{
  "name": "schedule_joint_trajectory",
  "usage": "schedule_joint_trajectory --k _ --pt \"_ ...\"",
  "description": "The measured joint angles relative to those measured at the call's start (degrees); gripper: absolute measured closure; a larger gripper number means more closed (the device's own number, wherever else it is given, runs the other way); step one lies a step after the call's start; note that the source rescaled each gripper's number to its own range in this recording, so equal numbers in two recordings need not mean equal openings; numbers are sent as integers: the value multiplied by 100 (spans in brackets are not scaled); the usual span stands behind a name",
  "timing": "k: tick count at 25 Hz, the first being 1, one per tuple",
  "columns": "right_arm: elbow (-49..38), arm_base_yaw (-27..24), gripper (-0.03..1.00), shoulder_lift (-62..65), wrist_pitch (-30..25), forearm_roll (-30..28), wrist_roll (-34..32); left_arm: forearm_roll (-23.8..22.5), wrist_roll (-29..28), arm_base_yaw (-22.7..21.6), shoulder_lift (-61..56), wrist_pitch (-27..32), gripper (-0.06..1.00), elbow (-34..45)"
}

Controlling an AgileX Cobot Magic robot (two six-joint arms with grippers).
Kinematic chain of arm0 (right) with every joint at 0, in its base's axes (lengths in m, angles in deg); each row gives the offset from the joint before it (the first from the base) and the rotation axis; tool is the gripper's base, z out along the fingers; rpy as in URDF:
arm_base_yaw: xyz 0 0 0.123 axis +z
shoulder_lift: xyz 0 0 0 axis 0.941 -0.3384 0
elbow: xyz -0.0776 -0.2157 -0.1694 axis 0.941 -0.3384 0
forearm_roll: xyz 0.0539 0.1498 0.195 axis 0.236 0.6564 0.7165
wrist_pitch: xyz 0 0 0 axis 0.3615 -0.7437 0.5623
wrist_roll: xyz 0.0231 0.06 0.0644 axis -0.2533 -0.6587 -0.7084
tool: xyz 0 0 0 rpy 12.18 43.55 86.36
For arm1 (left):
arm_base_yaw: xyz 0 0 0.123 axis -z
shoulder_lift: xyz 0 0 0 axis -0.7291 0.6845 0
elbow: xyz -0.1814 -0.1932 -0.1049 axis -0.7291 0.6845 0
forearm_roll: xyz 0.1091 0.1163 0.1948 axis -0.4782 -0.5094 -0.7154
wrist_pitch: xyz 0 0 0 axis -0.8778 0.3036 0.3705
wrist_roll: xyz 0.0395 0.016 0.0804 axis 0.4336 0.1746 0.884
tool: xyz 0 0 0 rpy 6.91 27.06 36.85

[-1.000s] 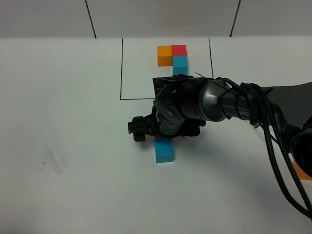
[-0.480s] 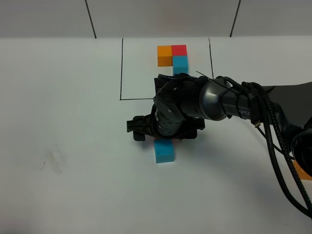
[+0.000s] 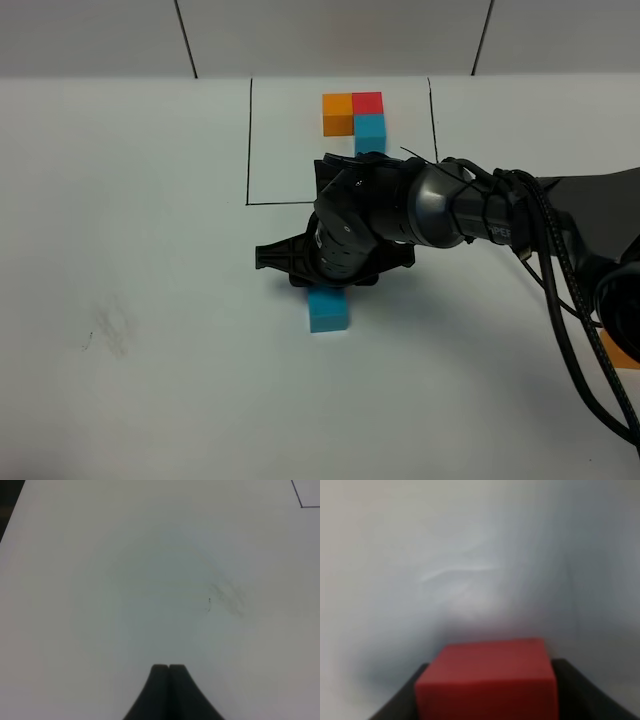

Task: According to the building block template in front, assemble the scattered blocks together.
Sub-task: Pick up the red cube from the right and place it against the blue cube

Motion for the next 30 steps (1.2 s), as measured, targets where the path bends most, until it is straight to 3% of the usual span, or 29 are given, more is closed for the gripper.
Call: schedule_joint_trajectory --k 30 --pt "-5 0 53 0 -233 23 6 0 0 0 0 0 94 2"
